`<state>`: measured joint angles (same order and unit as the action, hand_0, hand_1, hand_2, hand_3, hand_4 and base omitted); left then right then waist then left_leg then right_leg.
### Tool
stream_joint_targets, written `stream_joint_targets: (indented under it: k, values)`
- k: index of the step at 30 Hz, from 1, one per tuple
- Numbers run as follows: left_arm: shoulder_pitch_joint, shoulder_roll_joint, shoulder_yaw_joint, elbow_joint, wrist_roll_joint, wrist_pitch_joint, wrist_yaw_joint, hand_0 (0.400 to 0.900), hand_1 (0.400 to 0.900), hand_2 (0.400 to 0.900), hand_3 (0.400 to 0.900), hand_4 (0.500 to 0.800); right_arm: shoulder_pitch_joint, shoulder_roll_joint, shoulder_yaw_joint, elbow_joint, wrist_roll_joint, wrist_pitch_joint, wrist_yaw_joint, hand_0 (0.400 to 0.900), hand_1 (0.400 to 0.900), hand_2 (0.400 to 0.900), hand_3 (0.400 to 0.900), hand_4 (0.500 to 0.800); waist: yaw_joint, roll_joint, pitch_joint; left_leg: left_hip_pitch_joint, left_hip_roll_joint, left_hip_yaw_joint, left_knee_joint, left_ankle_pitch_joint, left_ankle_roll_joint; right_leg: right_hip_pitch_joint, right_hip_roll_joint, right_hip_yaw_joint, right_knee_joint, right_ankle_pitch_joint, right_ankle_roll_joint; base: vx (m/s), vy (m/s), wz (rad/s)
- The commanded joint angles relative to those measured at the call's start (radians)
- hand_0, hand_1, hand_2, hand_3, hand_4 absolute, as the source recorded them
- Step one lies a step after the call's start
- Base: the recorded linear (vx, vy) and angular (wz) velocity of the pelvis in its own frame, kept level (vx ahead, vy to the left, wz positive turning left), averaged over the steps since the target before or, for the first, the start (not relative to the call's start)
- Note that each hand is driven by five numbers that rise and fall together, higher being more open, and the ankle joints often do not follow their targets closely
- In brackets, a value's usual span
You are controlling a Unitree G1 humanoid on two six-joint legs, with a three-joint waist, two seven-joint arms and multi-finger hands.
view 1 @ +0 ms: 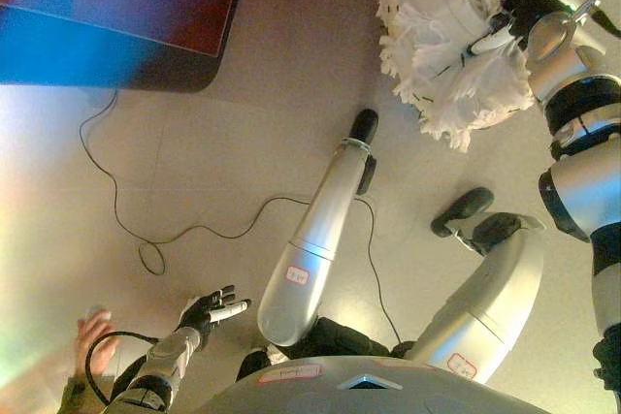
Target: Pick up the pillow and put it on the sofa.
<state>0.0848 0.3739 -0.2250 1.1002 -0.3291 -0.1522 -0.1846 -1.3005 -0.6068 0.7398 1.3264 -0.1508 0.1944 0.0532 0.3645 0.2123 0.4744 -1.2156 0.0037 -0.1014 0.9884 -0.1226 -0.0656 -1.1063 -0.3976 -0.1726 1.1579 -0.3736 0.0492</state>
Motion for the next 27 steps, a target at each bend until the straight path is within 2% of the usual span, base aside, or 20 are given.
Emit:
stream_joint_targets:
  k: [1,3,10,16,22,25,26,27]
  values:
    - [0.074,0.074,-0.003,0.034,0.009,0.027,0.055,0.9,0.9,0.9,0.9,0.8,0.022,-0.065,-0.041,-0.104,0.013,-0.066,0.01,0.4,0.4,0.4,0.4,0.5,-0.012,-0.005,0.046,0.195,0.059,0.04,-0.124,-0.022,0.016,0.16,0.016,-0.012,-0.211,0.155,-0.01,-0.01,-0.037,-0.19]
    - [0.057,0.079,-0.016,0.016,0.009,0.048,0.069,0.9,0.9,0.9,0.9,0.8,0.042,-0.07,-0.045,-0.123,0.015,-0.086,0.03,0.4,0.4,0.4,0.4,0.5,-0.023,-0.024,0.046,0.271,0.073,0.047,-0.172,-0.015,0.01,0.234,0.01,-0.028,-0.273,0.175,0.001,0.01,-0.025,-0.21]
    - [-0.026,0.094,-0.034,-0.024,0.039,0.169,0.104,0.9,0.9,0.9,0.9,0.8,0.127,-0.091,-0.075,-0.206,0.001,-0.128,0.093,0.4,0.4,0.4,0.4,0.5,-0.061,-0.081,0.043,0.533,0.104,0.08,-0.31,0.0,-0.005,0.508,-0.014,-0.08,-0.442,0.224,0.03,0.04,-0.042,-0.12]
    - [-0.092,0.105,-0.049,-0.003,0.047,0.263,0.098,0.9,0.9,0.9,0.9,0.8,0.175,-0.115,-0.082,-0.283,0.005,-0.142,0.149,0.4,0.4,0.4,0.4,0.5,-0.087,-0.126,-0.022,0.673,0.125,0.076,-0.399,0.016,-0.012,0.648,0.004,-0.104,-0.543,0.244,0.037,0.09,-0.073,-0.06]
    - [-0.109,0.085,-0.054,0.042,0.065,0.278,0.11,0.9,0.9,0.9,0.9,0.8,0.21,-0.13,-0.075,-0.336,-0.013,-0.184,0.168,0.4,0.4,0.4,0.4,0.5,-0.106,-0.152,-0.075,0.793,0.146,0.073,-0.493,0.043,-0.022,0.774,0.04,-0.132,-0.645,0.257,0.028,0.09,-0.095,-0.01]
    - [-0.105,0.085,-0.046,0.059,0.098,0.293,0.11,0.9,0.9,0.9,0.9,0.8,0.226,-0.151,-0.063,-0.397,-0.024,-0.186,0.189,0.4,0.4,0.4,0.4,0.5,-0.111,-0.172,-0.116,0.871,0.165,0.074,-0.572,0.072,-0.038,0.86,0.073,-0.153,-0.717,0.26,0.024,0.11,-0.168,0.07]
    - [-0.105,0.084,-0.044,0.064,0.108,0.3,0.107,0.9,0.9,0.9,0.9,0.8,0.227,-0.16,-0.06,-0.41,-0.031,-0.193,0.196,0.4,0.4,0.4,0.4,0.5,-0.114,-0.178,-0.13,0.884,0.167,0.079,-0.605,0.108,-0.034,0.877,0.083,-0.167,-0.753,0.285,0.013,0.09,-0.158,0.08]
    - [-0.101,0.082,-0.04,0.071,0.121,0.306,0.107,0.9,0.9,0.9,0.9,0.8,0.229,-0.167,-0.055,-0.423,-0.039,-0.199,0.203,0.4,0.4,0.4,0.4,0.5,-0.115,-0.183,-0.145,0.91,0.172,0.079,-0.628,0.115,-0.037,0.901,0.095,-0.171,-0.769,0.283,0.011,0.1,-0.162,0.06]
